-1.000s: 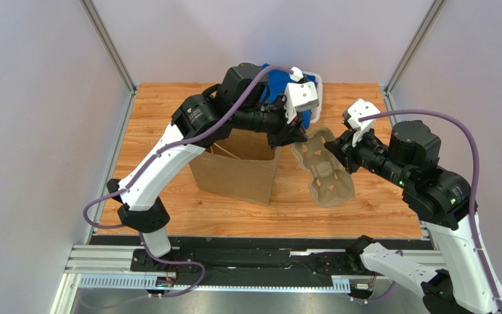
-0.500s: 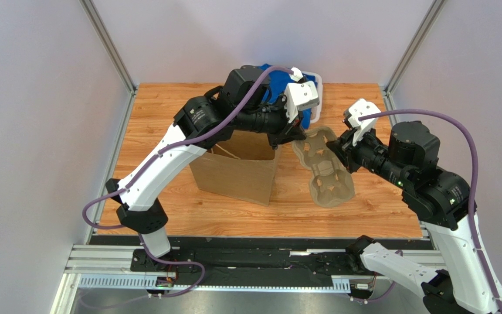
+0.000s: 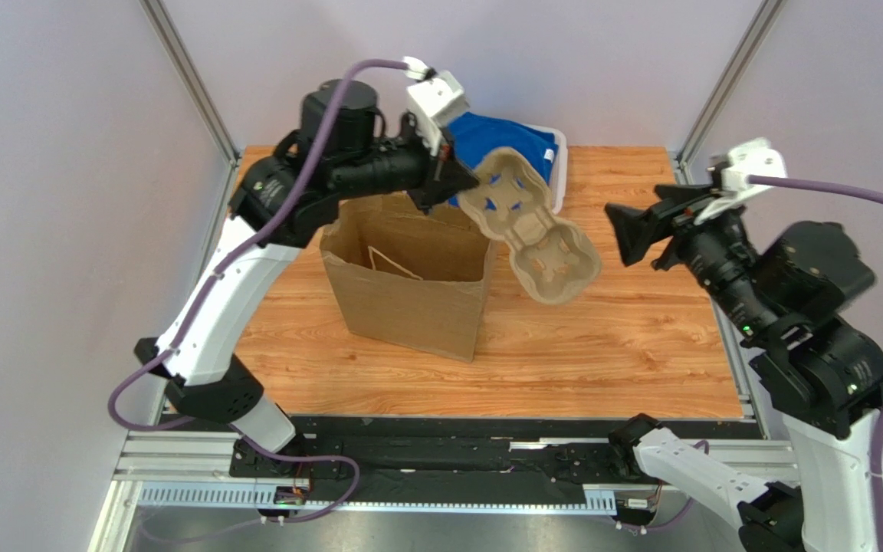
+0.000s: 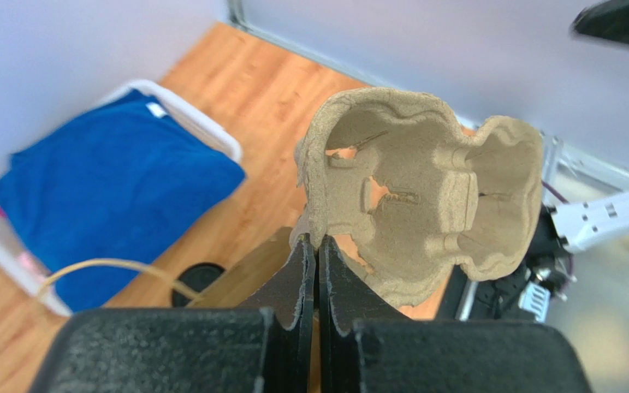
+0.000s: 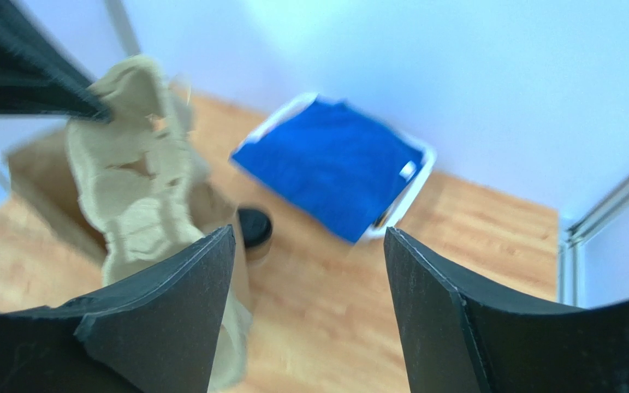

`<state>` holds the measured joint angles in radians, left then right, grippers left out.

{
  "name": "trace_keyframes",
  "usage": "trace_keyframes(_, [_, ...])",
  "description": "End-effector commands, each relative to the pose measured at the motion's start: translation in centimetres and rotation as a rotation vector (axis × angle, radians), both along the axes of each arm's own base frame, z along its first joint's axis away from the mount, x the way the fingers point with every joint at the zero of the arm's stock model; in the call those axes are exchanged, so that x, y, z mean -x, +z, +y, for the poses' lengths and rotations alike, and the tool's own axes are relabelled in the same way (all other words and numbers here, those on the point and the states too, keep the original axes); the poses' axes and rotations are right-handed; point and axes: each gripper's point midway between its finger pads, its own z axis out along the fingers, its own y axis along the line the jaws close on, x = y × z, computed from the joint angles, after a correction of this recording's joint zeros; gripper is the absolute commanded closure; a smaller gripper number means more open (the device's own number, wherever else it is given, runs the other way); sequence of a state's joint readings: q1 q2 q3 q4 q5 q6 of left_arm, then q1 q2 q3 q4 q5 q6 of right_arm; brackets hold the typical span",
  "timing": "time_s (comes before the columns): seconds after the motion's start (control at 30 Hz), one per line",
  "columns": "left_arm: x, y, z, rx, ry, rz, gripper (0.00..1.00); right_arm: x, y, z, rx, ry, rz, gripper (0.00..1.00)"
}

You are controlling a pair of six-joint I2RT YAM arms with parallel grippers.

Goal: Pack the takeout coffee

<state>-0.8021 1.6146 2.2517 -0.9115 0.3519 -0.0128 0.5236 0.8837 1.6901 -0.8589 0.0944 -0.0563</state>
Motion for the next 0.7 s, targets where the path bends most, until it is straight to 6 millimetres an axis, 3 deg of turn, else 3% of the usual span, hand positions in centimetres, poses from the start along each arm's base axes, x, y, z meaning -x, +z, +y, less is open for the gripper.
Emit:
trace_keyframes(0.0, [2.1, 7.4, 3.5, 0.206, 0.009, -0.129, 1.0, 0.1, 5.9, -3.5, -0.189, -0.173, -0.142, 0.28])
trace_keyframes(0.1, [0.6, 8.7, 6.5, 0.24, 0.126, -0.146, 1.0, -0.9, 4.9, -3.3, -0.241, -0.195, -0.09, 0.28])
trace_keyframes(0.13, [-0.7, 9.1, 8.2, 0.25, 0.2, -0.158, 1.0, -1.6, 3.5, -2.7, -0.237, -0.187, -0.053, 0.29])
trace_keyframes(0.23, [-2.2, 10.7, 12.4, 0.305, 0.351, -0.18, 1.0, -2.8, 0.5, -0.1, -0.287, -0.106, 0.061, 0.33])
trace_keyframes(0.33, [-2.6, 12.1, 16.1, 0.331, 0.467, -0.23, 1.0, -4.2, -1.8, 2.6, -0.357, -0.038, 0.183, 0.36])
trace_keyframes(0.43, [-1.7, 13.2, 18.7, 0.341, 0.534, -0.283, 1.0, -5.3, -4.5, 5.8, -0.408, 0.05, 0.325, 0.37])
trace_keyframes(0.57, [-0.9, 12.9, 20.8, 0.325, 0.599, -0.31, 1.0, -5.6, -6.6, 9.5, -0.415, 0.128, 0.431, 0.38])
trace_keyframes(0.67, [-0.4, 12.2, 22.0, 0.321, 0.636, -0.302, 1.0, -4.8, -8.8, 12.0, -0.387, 0.182, 0.515, 0.37])
